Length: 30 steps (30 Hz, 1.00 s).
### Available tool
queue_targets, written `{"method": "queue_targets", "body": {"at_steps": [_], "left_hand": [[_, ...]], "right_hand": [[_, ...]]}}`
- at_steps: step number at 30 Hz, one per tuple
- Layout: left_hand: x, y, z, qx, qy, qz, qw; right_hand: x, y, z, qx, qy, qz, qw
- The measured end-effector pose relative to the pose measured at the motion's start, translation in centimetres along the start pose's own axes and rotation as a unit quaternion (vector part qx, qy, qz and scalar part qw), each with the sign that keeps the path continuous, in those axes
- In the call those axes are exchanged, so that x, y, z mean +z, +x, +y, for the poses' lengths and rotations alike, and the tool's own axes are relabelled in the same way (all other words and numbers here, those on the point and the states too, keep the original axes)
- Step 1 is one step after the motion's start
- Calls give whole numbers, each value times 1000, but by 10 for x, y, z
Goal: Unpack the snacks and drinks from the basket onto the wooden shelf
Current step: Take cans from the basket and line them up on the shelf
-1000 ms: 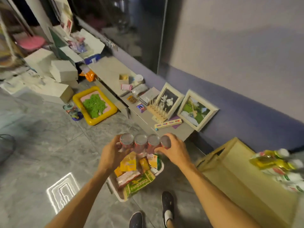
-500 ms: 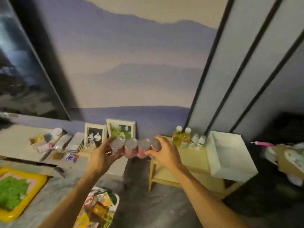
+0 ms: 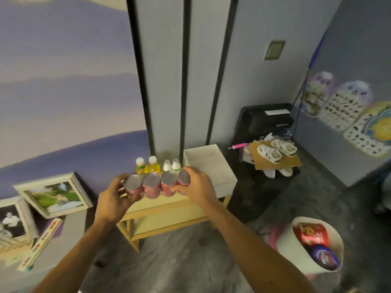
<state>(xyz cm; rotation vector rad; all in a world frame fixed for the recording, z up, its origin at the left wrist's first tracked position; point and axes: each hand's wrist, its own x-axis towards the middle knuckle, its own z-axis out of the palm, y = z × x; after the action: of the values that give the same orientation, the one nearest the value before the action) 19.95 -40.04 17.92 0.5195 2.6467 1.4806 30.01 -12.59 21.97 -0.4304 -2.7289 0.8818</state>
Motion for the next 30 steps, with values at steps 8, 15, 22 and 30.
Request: {"method": "queue_targets", "body": {"at_steps": [8,15,22,30], "left_hand": [[38,54,-24,-30,3,-32,999],[52,127,-67,-68,20,-57,996],[95,151,-128,-142,4,-55,988],[157,164,-195,-216,-13,-39,975]], "right_hand": [[32,54,43,40,9,-30,999],[92,125,59,78,12,-66,995],[154,165,103,121,22,-120,985],[225,186,155,147,30,-150,977]]}}
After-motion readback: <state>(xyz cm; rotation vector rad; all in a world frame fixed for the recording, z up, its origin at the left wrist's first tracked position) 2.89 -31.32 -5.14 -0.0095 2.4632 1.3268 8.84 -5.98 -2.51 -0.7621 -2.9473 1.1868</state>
